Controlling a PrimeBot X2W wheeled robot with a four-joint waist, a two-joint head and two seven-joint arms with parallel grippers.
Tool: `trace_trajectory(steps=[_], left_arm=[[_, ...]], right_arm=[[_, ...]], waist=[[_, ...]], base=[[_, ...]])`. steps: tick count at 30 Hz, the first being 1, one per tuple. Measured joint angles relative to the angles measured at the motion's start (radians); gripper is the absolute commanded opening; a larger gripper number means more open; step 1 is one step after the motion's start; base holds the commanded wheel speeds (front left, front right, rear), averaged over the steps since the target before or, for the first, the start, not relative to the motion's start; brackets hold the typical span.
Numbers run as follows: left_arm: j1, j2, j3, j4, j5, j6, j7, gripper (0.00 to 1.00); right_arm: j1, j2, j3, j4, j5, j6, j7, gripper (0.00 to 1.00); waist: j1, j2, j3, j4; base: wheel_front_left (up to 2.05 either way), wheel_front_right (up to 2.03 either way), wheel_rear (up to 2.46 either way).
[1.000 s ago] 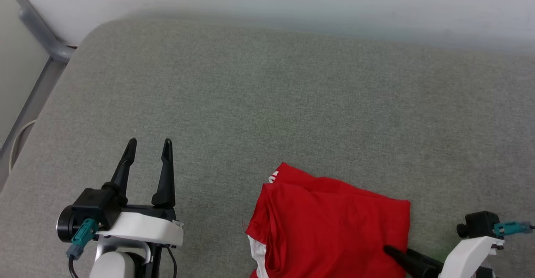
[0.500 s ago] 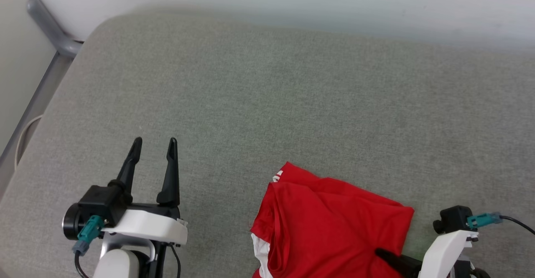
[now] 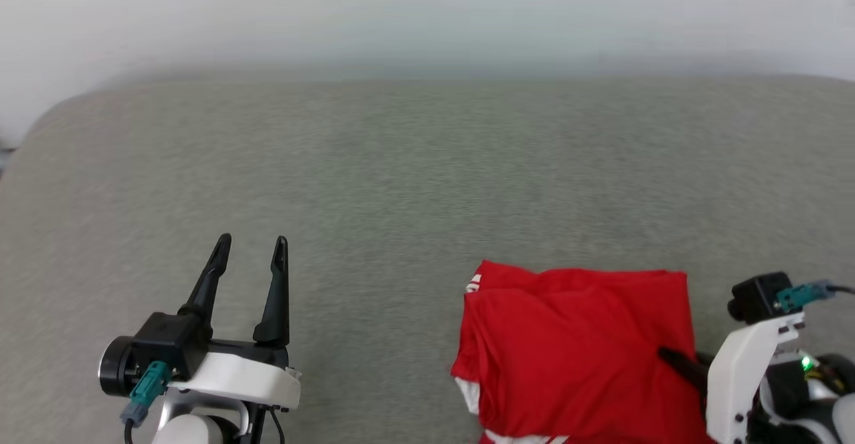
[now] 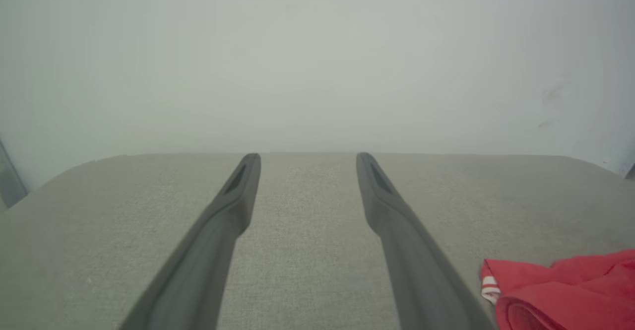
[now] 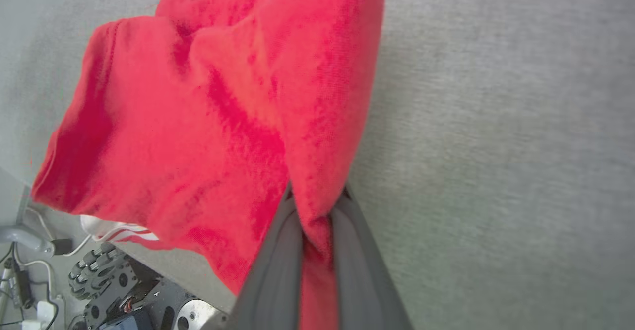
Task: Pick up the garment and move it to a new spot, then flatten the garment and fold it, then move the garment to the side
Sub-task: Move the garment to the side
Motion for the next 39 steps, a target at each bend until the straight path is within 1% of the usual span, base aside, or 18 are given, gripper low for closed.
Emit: trace_trajectory(steps=[5, 12, 15, 19, 23, 27, 34, 39], left_arm=[[-0.004, 0.007, -0.008, -0.027, 0.011, -0.002, 0.000, 1.00], [-0.060, 0.035, -0.037, -0.065, 0.025, -0.004, 0.000, 1.00], [-0.071, 0.068, -0.050, -0.077, 0.039, -0.004, 0.000, 1.00], [-0.102, 0.110, -0.064, -0.107, 0.043, -0.004, 0.009, 1.00], [-0.135, 0.141, -0.084, -0.161, 0.042, -0.004, 0.041, 1.00], [-0.178, 0.175, -0.100, -0.227, 0.035, -0.004, 0.078, 1.00], [-0.259, 0.234, -0.106, -0.363, 0.028, -0.005, 0.143, 1.00], [-0.313, 0.251, -0.123, -0.436, 0.029, -0.005, 0.173, 1.00]], right_arm=[[-0.049, -0.044, 0.003, -0.052, -0.051, 0.000, 0.030, 0.00], [-0.125, -0.095, 0.016, -0.086, -0.091, 0.000, 0.023, 0.00], [-0.162, -0.113, 0.009, -0.069, -0.107, 0.000, 0.004, 0.00], [-0.231, -0.133, -0.028, -0.013, -0.124, 0.000, -0.038, 0.00], [-0.293, -0.150, -0.079, 0.070, -0.132, 0.000, -0.091, 0.00], [-0.367, -0.156, -0.136, 0.156, -0.133, 0.000, -0.154, 0.00], [-0.491, -0.156, -0.271, 0.282, -0.156, 0.000, -0.239, 0.00], [-0.558, -0.178, -0.372, 0.386, -0.206, 0.000, -0.308, 0.00]], waist=[[0.0000, 0.0000, 0.015, -0.122], [0.0000, 0.0000, 0.079, -0.284], [0.0000, 0.0000, 0.126, -0.336], [0.0001, 0.0000, 0.200, -0.387], [0.0001, 0.0000, 0.275, -0.417], [0.0001, 0.0000, 0.348, -0.426], [0.0001, -0.0001, 0.483, -0.413], [0.0002, 0.0000, 0.574, -0.396]], base=[[0.00, 0.00, 0.00], [0.00, 0.00, 0.00], [0.00, 0.00, 0.00], [0.00, 0.00, 0.00], [0.00, 0.00, 0.00], [0.00, 0.00, 0.00], [0.00, 0.00, 0.00], [0.00, 0.00, 0.00]])
